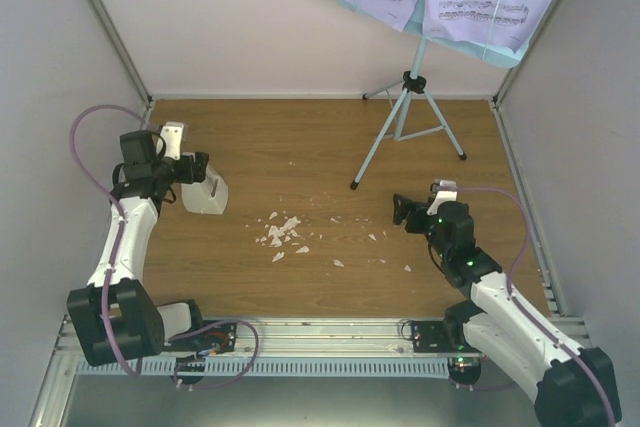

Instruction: Pack up the instrument practice props

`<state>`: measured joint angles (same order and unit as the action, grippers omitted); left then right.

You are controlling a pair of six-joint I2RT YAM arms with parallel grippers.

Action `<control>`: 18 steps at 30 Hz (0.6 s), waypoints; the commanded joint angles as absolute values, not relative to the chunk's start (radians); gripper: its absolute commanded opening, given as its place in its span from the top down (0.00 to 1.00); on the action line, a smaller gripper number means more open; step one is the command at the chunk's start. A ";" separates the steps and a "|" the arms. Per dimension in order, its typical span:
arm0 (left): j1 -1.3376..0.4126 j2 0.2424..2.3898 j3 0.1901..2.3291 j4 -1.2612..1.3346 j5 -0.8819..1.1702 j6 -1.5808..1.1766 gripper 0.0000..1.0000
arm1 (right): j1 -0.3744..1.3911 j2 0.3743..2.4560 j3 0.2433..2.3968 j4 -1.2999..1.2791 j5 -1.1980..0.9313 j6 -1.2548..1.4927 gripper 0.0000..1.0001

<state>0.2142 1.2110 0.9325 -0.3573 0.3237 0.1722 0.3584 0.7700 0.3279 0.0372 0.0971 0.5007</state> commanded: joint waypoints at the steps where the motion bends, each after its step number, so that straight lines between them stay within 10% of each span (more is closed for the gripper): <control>1: 0.202 1.127 0.928 -0.275 0.396 0.152 0.07 | 0.348 0.715 0.433 -0.085 0.106 0.414 0.00; 12: -0.059 1.098 1.267 -0.344 0.324 0.003 0.09 | 0.200 0.844 0.647 -0.010 -0.216 0.403 0.02; 18: -0.140 1.136 1.323 -0.276 0.413 0.003 0.08 | -0.001 1.073 0.704 0.229 -0.425 0.474 0.18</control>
